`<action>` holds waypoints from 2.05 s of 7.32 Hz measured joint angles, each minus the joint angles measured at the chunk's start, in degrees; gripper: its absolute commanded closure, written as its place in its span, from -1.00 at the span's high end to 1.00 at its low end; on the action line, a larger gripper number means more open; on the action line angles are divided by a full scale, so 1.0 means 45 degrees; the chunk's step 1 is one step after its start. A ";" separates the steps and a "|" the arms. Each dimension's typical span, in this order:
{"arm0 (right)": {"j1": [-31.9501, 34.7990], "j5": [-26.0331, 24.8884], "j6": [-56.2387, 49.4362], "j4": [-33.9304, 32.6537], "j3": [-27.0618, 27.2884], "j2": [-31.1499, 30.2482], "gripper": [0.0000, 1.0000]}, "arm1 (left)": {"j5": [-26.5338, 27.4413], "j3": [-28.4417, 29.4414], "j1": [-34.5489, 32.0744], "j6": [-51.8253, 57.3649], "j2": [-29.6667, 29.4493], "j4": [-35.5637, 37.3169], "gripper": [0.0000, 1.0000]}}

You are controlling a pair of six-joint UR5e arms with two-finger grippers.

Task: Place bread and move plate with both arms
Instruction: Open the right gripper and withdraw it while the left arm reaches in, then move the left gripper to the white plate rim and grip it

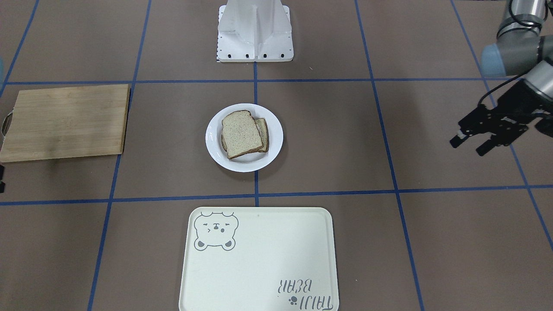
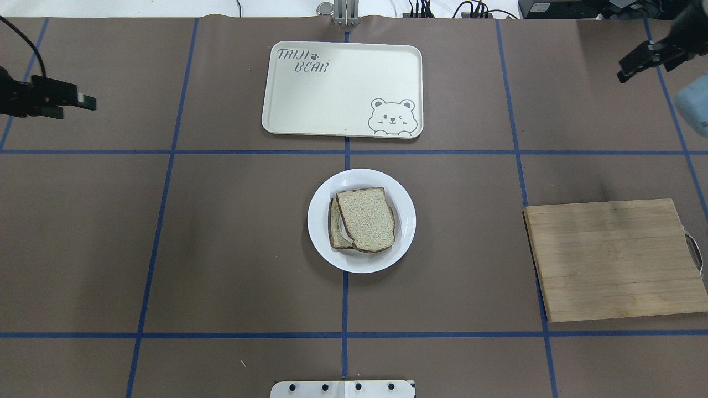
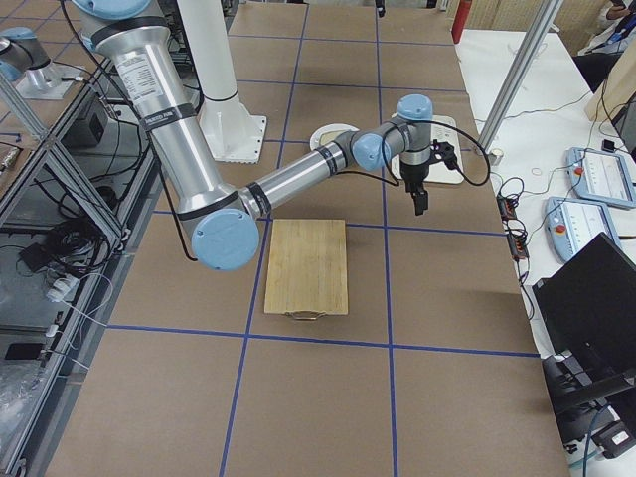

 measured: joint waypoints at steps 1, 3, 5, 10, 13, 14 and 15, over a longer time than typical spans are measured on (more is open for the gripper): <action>0.0696 0.0496 -0.0553 -0.0011 -0.0118 -0.0670 1.00 | 0.0901 0.0015 0.1431 -0.1858 -0.0360 -0.0653 0.97; 0.1370 0.0593 -0.1122 0.0158 0.0004 -0.2305 1.00 | 0.2782 0.0033 0.4048 -0.4727 -0.0795 -0.1917 0.96; 0.1839 0.0327 -0.1567 0.0539 0.0250 -0.3535 1.00 | 0.4965 0.0156 0.6364 -0.6796 -0.1653 -0.2765 0.85; 0.2233 0.0214 -0.1666 0.0651 0.0298 -0.4081 1.00 | 0.6755 0.1867 0.8129 -0.7450 -0.3446 -0.3007 0.30; 0.2237 0.0206 -0.1652 0.0663 0.0295 -0.4105 1.00 | 0.6771 0.2245 0.8338 -0.7456 -0.3749 -0.3020 0.06; 0.2238 0.0202 -0.1647 0.0672 0.0289 -0.4109 1.00 | 0.6779 0.2430 0.8362 -0.7456 -0.3884 -0.3024 0.02; 0.2238 0.0200 -0.1641 0.0681 0.0283 -0.4118 1.00 | 0.6784 0.2549 0.8392 -0.7457 -0.3978 -0.3026 -0.05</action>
